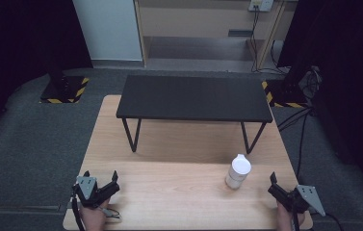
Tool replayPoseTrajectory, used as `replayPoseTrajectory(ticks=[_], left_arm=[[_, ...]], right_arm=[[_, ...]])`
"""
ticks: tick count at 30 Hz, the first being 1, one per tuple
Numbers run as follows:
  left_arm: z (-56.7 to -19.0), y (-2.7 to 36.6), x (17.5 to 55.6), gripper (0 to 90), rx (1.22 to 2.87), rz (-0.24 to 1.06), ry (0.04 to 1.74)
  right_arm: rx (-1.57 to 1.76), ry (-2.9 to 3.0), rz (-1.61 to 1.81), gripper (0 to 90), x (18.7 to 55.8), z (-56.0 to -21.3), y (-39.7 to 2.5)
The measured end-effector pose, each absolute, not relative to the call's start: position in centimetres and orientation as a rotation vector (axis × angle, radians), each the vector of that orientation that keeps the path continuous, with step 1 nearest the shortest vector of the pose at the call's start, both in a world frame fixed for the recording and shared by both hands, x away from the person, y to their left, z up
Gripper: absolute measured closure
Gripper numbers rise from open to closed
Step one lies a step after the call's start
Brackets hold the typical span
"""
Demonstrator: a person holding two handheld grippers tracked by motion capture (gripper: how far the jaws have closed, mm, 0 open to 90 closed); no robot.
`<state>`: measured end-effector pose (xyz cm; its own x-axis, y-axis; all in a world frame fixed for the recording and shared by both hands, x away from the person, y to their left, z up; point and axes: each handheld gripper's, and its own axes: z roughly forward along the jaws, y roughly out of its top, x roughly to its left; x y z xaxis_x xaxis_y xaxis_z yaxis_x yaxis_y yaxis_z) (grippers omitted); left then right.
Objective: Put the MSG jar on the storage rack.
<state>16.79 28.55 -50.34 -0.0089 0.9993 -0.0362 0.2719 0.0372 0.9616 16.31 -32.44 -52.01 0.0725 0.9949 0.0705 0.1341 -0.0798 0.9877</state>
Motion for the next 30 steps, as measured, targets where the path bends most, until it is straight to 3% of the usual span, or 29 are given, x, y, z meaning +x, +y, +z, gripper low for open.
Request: replayPoseTrajectory(ticks=[17,30], left_arm=[[-50.3,28.7,16.8,0.0,1.356,1.023,1.440],[-50.3,29.0,17.0,0.0,1.318,1.011,1.469]], right_arm=[[1.436,1.220,1.124,0.7,16.4,-51.1,-31.9],[1.424,1.094,1.234,0.6,12.5,-50.3,-27.2]])
